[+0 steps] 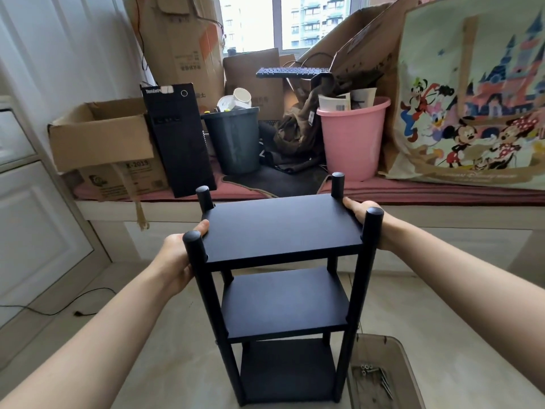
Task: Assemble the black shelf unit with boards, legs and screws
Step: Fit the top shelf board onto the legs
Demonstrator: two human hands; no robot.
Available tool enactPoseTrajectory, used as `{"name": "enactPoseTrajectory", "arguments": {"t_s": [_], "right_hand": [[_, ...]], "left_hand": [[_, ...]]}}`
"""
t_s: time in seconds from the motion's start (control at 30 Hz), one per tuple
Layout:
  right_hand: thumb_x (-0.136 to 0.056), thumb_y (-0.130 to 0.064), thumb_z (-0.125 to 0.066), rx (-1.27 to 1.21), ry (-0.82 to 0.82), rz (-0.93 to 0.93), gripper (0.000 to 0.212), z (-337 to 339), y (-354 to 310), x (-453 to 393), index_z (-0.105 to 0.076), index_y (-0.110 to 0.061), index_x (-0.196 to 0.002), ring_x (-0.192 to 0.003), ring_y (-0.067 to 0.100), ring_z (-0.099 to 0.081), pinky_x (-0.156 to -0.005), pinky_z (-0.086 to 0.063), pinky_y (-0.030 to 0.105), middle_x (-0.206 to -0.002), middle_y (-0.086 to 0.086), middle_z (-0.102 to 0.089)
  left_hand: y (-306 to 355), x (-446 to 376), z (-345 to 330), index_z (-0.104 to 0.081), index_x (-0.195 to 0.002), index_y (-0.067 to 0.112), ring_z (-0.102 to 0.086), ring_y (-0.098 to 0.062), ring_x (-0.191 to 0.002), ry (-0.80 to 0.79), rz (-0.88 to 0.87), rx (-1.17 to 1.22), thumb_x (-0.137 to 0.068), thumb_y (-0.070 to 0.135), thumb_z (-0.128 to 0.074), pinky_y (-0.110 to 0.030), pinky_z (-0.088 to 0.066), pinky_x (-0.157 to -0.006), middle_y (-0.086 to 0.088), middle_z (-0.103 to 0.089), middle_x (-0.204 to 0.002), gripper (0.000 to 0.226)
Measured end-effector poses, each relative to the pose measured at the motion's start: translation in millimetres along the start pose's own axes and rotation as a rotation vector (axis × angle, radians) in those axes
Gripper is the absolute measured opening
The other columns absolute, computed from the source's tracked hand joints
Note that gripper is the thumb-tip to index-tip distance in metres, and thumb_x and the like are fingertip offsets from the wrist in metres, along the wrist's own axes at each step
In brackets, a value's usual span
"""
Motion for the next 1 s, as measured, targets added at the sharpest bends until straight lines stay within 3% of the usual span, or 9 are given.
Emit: {"name": "enactPoseTrajectory", "arguments": {"t_s": [0.17,0.27,0.33,0.47,0.53,0.67,0.83,0.9,1.0], "right_hand": [[-0.093,-0.035,-0.064,-0.208,-0.135,-0.027,0.028,-6,2,4,-0.071,-0.008,-0.096,-0.06,0.018,-0.067,-0.052,-0.051,0.021,-0.077,0.004,-0.073],[-0.094,-0.026,-0.062,-0.22,-0.1,-0.025,0.02,-4,0,5,-0.069,-0.009,-0.086,-0.048,0.014,-0.064,-0.043,-0.047,0.017,-0.064,0.001,-0.07],[-0.094,-0.025,-0.062,-0.244,-0.107,-0.047,0.02,-3,1,5,-0.068,-0.01,-0.081,-0.05,0.016,-0.063,-0.046,-0.048,0.018,-0.066,0.002,-0.069],[-0.101,-0.022,-0.046,-0.403,-0.118,-0.096,0.034,4,5,9,-0.053,-0.009,-0.071,-0.042,0.016,-0.05,-0.041,-0.04,0.018,-0.055,0.004,-0.053],[-0.1,-0.016,-0.045,-0.358,-0.069,-0.044,0.026,12,3,14,-0.054,-0.006,-0.078,-0.054,0.023,-0.055,-0.049,-0.048,0.024,-0.07,0.012,-0.057],[-0.099,-0.013,-0.046,-0.124,0.098,0.031,0.022,28,3,24,-0.063,-0.006,-0.087,-0.066,0.02,-0.069,-0.06,-0.056,0.029,-0.082,0.011,-0.072],[-0.095,-0.015,-0.045,0.122,0.353,0.145,0.015,37,5,40,-0.058,-0.012,-0.089,-0.086,0.026,-0.06,-0.081,-0.054,0.044,-0.109,0.02,-0.067],[-0.093,-0.015,-0.048,0.144,0.344,0.193,0.013,22,7,57,-0.059,-0.012,-0.1,-0.096,0.028,-0.062,-0.09,-0.053,0.048,-0.109,0.016,-0.066],[-0.095,-0.014,-0.053,0.126,0.148,0.25,0.013,-23,14,89,-0.06,-0.011,-0.105,-0.098,0.027,-0.065,-0.092,-0.054,0.048,-0.106,0.012,-0.067]], "left_hand": [[-4,7,-8,-0.07,-0.106,0.009,-0.068,-0.015,-0.072,-0.056,0.101,0.112,-0.099,0.032,-0.062,-0.027,-0.055,-0.071,-0.001,-0.074,-0.09,0.025],[-6,13,-14,-0.065,-0.123,0.007,-0.054,-0.024,-0.095,-0.112,0.163,0.142,-0.095,0.029,-0.064,-0.032,-0.046,-0.092,-0.009,-0.057,-0.11,0.035],[-8,13,-15,-0.062,-0.132,0.001,-0.052,-0.027,-0.102,-0.107,0.157,0.161,-0.095,0.024,-0.064,-0.034,-0.044,-0.096,-0.013,-0.057,-0.116,0.043],[-10,16,-15,-0.067,-0.116,0.003,-0.071,-0.021,-0.08,-0.061,0.125,0.209,-0.096,0.018,-0.061,-0.033,-0.053,-0.076,-0.009,-0.075,-0.099,0.026],[-10,18,-15,-0.067,-0.112,0.003,-0.073,-0.02,-0.075,-0.038,0.103,0.235,-0.096,0.017,-0.06,-0.032,-0.053,-0.073,-0.008,-0.076,-0.094,0.022],[-13,28,-13,-0.061,-0.125,-0.001,-0.062,-0.028,-0.092,0.033,0.06,0.308,-0.097,0.015,-0.061,-0.033,-0.049,-0.083,-0.014,-0.064,-0.109,0.032],[-21,43,-15,-0.06,-0.107,0.007,-0.061,-0.02,-0.073,0.196,-0.003,0.351,-0.094,0.016,-0.066,-0.03,-0.05,-0.07,-0.007,-0.062,-0.093,0.017],[-27,48,-18,-0.059,-0.099,0.01,-0.062,-0.017,-0.068,0.247,-0.002,0.392,-0.092,0.017,-0.07,-0.025,-0.051,-0.063,-0.004,-0.06,-0.087,0.015],[-34,59,-30,-0.057,-0.095,0.011,-0.063,-0.011,-0.048,0.281,0.024,0.491,-0.091,0.019,-0.071,-0.021,-0.049,-0.045,0.0,-0.06,-0.075,0.016]]}}
Point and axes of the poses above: each hand's wrist, its own x-axis away from the middle knuckle, its own z-axis out of the back of the hand, y = z × x, the point moved 7 cm from there along -x, towards the middle knuckle
